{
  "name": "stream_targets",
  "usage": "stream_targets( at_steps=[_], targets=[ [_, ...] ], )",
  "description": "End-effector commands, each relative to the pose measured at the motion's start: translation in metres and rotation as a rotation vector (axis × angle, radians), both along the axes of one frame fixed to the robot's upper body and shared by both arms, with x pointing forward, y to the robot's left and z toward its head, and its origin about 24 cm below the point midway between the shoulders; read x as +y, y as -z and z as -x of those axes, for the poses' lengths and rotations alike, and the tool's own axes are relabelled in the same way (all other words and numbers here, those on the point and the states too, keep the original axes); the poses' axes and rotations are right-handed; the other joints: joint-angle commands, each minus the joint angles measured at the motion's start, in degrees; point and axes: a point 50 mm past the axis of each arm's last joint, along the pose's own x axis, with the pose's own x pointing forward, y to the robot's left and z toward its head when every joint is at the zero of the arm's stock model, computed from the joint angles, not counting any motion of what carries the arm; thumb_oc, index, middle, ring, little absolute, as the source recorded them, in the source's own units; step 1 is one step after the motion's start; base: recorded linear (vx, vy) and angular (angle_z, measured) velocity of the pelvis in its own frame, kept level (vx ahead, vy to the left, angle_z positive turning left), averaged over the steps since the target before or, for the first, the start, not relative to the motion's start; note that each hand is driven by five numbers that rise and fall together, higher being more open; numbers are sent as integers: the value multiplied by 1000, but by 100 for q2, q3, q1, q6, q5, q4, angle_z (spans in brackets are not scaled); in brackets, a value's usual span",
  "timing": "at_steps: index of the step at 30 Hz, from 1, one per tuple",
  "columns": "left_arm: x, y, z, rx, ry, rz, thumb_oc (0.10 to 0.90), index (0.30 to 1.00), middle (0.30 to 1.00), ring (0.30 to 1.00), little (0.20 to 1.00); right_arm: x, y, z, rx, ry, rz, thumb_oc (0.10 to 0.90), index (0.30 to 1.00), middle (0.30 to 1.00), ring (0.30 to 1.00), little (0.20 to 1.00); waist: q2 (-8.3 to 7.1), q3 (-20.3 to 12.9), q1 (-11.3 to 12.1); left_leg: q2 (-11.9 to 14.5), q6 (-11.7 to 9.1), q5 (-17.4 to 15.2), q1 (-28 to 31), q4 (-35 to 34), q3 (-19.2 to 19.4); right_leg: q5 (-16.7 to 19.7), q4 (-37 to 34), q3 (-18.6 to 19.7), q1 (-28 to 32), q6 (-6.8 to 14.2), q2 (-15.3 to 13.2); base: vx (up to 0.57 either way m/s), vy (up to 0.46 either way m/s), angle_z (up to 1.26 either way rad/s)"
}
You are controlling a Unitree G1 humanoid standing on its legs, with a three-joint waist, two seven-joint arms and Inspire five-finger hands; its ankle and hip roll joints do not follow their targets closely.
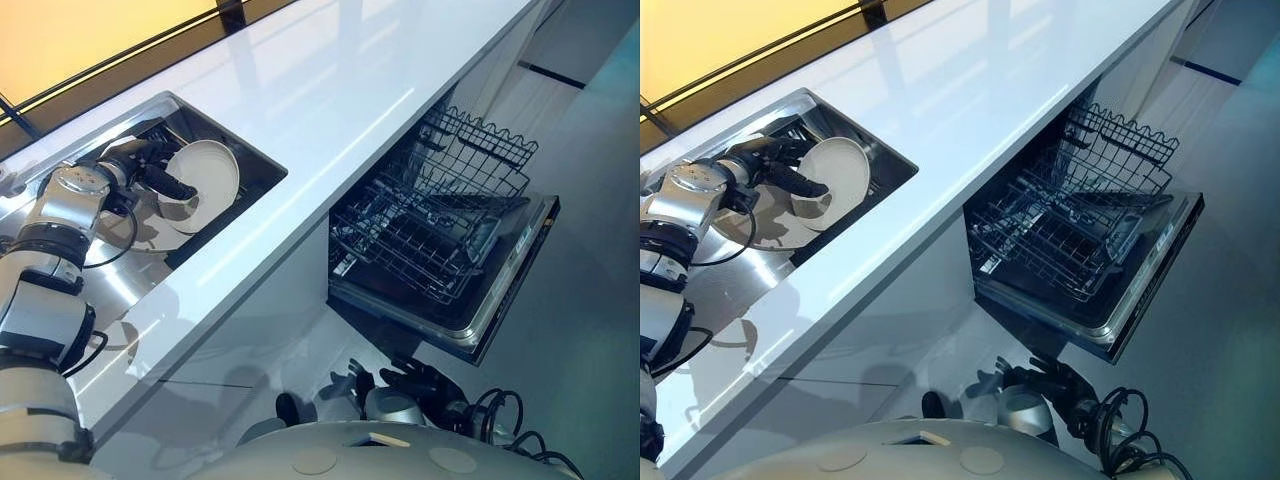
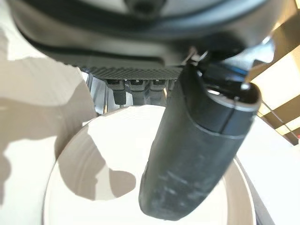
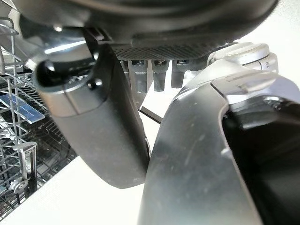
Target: Pick up plates and place into dishwasher.
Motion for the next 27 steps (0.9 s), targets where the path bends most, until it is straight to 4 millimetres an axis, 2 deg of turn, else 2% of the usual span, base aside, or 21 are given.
stream_targets(
  at_steps=[1,5,7,8,15,27],
  targets=[
    [-15,-87,-24,-237,67,79,800,900,900,900,900,-15,2,33,81,-37,35,800,900,900,900,900,194,-88,-128,-549,405,-747,-138,298,442,-216,658,445,-569,624,238,0,0,0],
    [-19,-85,-25,-208,100,114,800,900,900,900,900,-15,1,31,76,-31,35,800,900,900,900,900,195,-52,-140,-546,403,-732,-169,295,465,-199,643,455,-592,630,241,0,0,0],
    [-23,-86,-25,-202,138,166,432,585,585,585,532,-15,1,31,74,-32,37,800,900,900,900,900,204,-31,-146,-543,397,-723,-184,299,476,-190,635,456,-603,631,242,-17,-3,0],
    [-24,-87,-25,-206,148,181,100,300,300,300,200,-16,1,31,74,-31,37,800,900,900,900,900,209,-28,-144,-542,395,-723,-182,296,475,-191,633,454,-601,630,242,0,0,0],
    [-27,-95,-25,-250,178,274,100,300,300,300,200,-14,2,32,76,-51,35,800,900,900,900,900,223,-61,-114,-535,370,-703,-145,254,457,-196,569,392,-523,609,260,0,0,0],
    [-17,-93,-20,-250,174,275,100,300,300,300,200,-11,2,31,82,-64,30,800,900,900,900,900,198,-159,-26,-498,334,-690,-78,213,374,-239,448,277,-346,535,329,-5,-23,-1]
  ],
)
